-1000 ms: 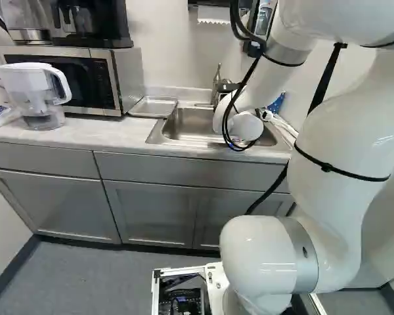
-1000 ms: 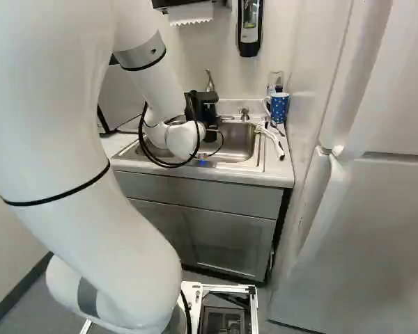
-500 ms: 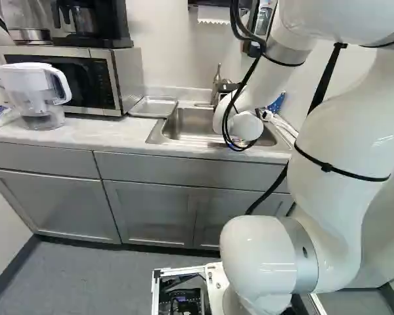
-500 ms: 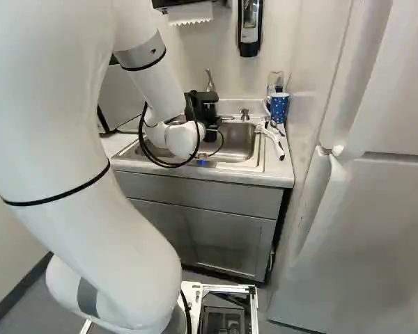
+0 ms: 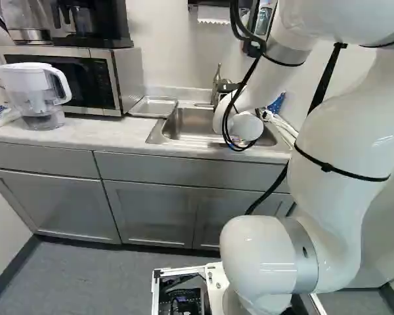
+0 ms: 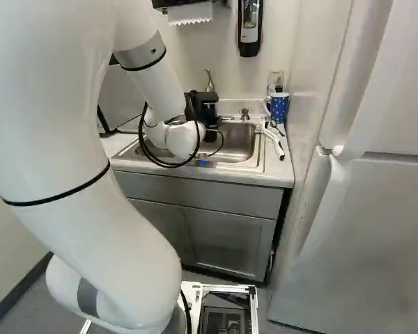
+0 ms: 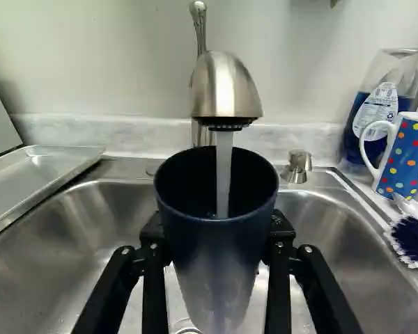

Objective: Rinse the cup and place it in the tray

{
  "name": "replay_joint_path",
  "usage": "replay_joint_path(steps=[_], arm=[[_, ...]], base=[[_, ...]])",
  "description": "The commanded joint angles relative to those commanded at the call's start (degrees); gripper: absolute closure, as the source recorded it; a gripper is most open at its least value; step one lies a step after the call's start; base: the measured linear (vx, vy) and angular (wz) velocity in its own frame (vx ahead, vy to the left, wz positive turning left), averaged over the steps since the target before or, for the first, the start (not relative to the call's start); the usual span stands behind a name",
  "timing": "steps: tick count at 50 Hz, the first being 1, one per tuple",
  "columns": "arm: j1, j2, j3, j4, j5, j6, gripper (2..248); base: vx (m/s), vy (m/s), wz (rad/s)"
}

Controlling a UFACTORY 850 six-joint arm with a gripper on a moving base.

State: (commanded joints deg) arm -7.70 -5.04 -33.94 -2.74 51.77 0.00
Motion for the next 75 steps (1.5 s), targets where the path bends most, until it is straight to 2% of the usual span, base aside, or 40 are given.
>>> replay_joint_path(steps=[75], arm=[[0.00, 0.00, 0.00, 0.00, 0.00, 0.00, 125]], base=[[0.000, 0.000, 0.000]])
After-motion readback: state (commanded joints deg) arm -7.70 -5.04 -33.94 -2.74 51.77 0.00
